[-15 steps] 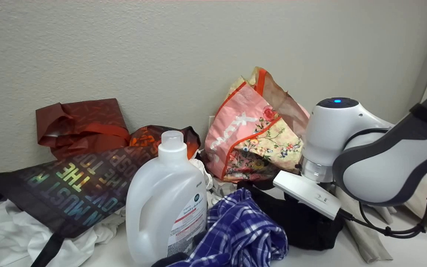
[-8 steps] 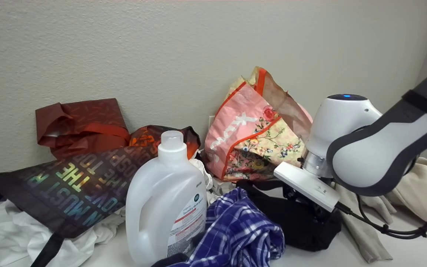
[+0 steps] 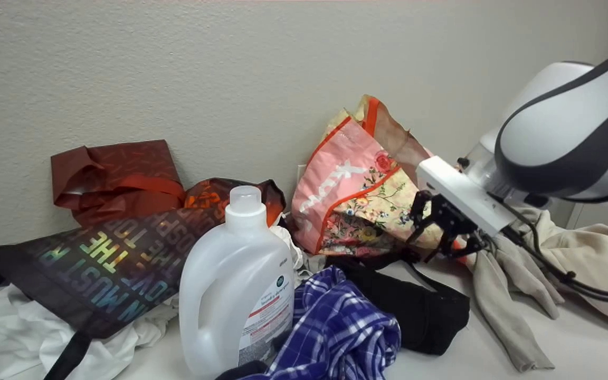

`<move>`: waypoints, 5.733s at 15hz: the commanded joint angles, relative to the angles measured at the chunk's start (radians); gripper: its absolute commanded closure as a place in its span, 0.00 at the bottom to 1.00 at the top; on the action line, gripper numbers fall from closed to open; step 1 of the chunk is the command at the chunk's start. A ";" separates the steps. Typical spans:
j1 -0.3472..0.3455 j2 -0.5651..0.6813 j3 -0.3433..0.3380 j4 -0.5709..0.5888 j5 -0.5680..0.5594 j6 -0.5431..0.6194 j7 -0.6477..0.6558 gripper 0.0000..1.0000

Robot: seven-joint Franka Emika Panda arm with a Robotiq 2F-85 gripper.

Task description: Move the black bag to the right of the yellow bottle

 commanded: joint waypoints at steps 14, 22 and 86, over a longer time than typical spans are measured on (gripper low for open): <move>-0.086 0.035 0.095 -0.025 -0.114 -0.181 0.141 0.00; -0.015 0.251 0.045 0.142 -0.136 -0.165 0.329 0.00; -0.614 -0.476 0.227 0.000 -0.374 -0.023 0.572 0.97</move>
